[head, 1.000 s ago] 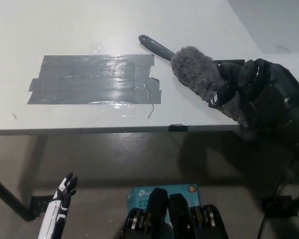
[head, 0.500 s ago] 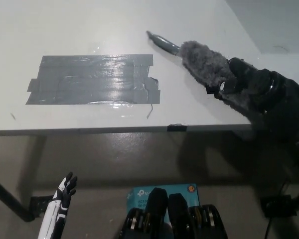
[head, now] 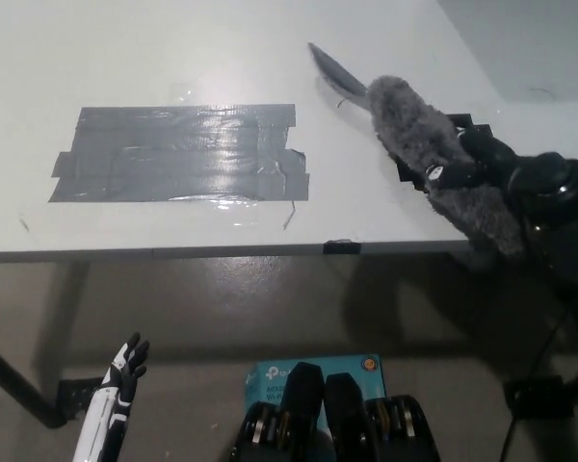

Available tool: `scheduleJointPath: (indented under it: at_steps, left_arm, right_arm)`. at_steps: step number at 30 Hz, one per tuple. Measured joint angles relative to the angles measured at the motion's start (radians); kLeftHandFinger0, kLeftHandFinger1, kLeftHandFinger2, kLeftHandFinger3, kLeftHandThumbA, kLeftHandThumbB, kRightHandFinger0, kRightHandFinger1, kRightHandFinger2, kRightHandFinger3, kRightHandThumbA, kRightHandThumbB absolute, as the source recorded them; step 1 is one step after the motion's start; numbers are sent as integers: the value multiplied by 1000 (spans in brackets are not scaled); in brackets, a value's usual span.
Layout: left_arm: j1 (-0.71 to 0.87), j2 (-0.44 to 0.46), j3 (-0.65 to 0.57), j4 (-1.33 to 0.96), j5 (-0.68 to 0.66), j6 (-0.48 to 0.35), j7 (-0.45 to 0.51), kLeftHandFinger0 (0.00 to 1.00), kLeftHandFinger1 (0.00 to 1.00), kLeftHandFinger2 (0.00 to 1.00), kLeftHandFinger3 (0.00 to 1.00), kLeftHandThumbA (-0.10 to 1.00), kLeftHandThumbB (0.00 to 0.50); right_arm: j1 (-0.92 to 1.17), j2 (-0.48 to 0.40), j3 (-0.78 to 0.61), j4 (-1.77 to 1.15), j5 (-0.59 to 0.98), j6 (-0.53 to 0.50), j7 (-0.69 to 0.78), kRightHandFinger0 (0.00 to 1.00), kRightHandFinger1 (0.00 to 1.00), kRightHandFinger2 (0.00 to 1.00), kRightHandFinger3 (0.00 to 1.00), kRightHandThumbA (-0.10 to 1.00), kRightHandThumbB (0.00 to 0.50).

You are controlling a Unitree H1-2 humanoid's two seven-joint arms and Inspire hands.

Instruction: A grey duster is kept infront of the robot in the middle of the table and the robot extends its right arm to grab the duster, picks it up and hands it to a person

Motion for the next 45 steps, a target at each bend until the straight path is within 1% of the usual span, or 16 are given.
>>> scheduleJointPath:
  at_steps: [1, 4, 5, 6, 7, 10, 13, 14, 17, 20, 24, 30, 38, 40, 42, 45]
  left_arm:
    - [-1, 0, 0, 1, 0, 0, 0, 1000, 1000, 1000, 1000, 1000, 420]
    - [-2, 0, 0, 2, 0, 0, 0, 1000, 1000, 1000, 1000, 1000, 412]
    - [-2, 0, 0, 2, 0, 0, 0, 1000, 1000, 1000, 1000, 1000, 413]
    - [-2, 0, 0, 3, 0, 1, 0, 1000, 1000, 1000, 1000, 1000, 413]
    - [-2, -1, -1, 4, 0, 1, 0, 1000, 1000, 1000, 1000, 1000, 407]
    - [-2, -1, -1, 6, 0, 1, 0, 1000, 1000, 1000, 1000, 1000, 406]
    - [-2, -2, -1, 10, 0, 2, 0, 1000, 1000, 1000, 1000, 1000, 411]
    - [-2, -2, -1, 11, 0, 3, 0, 1000, 1000, 1000, 1000, 1000, 411]
    - [-2, -3, -1, 14, 0, 3, 0, 1000, 1000, 1000, 1000, 1000, 399]
    - [-2, -3, -1, 16, 0, 3, 0, 1000, 1000, 1000, 1000, 1000, 398]
    - [-2, -4, -1, 20, 0, 3, 0, 1000, 1000, 1000, 1000, 1000, 405]
    - [-2, -4, -1, 30, 0, 4, 0, 1000, 1000, 1000, 1000, 1000, 406]
    - [-2, -4, -1, 32, 0, 4, 0, 1000, 1000, 1000, 1000, 1000, 408]
    - [-3, -4, -1, 32, 0, 4, 0, 1000, 1000, 1000, 1000, 1000, 397]
    - [-3, -5, -1, 32, 0, 4, 0, 1000, 1000, 1000, 1000, 1000, 404]
    - [-3, -4, -1, 32, 0, 4, 0, 1000, 1000, 1000, 1000, 1000, 405]
  right_arm:
    - [7, 4, -34, -7, 23, 6, 6, 0, 443, 860, 1000, -100, 238]
    - [29, 15, -101, -13, 80, 17, 20, 0, 398, 854, 1000, -100, 230]
    - [33, 18, -110, -14, 90, 18, 21, 0, 289, 737, 941, -100, 236]
    - [39, 23, -127, -18, 115, 20, 23, 0, 289, 737, 941, -100, 236]
    - [42, 26, -133, -20, 127, 22, 24, 0, 315, 827, 1000, -100, 185]
    - [61, 34, -150, -36, 177, 24, 22, 0, 382, 877, 1000, -100, 174]
    - [101, 44, -154, -88, 240, 25, 16, 0, 380, 896, 1000, -100, 158]
    - [117, 47, -154, -106, 261, 25, 11, 0, 381, 897, 1000, -100, 167]
    - [160, 58, -153, -162, 317, 25, -1, 0, 353, 874, 1000, -100, 148]
    - [204, 72, -152, -219, 370, 25, -15, 0, 351, 879, 1000, -100, 152]
    - [262, 93, -147, -299, 446, 25, -35, 0, 369, 880, 1000, -100, 121]
    - [329, 127, -138, -379, 551, 26, -60, 0, 401, 905, 1000, -100, 142]
    - [435, 166, -113, -443, 678, 36, -99, 0, 407, 892, 1000, -100, 127]
    - [463, 174, -103, -468, 723, 41, -115, 0, 410, 887, 1000, -100, 120]
    - [479, 178, -96, -484, 751, 45, -126, 0, 411, 866, 1000, -100, 129]
    - [499, 182, -86, -507, 796, 48, -146, 0, 428, 868, 1000, -100, 122]
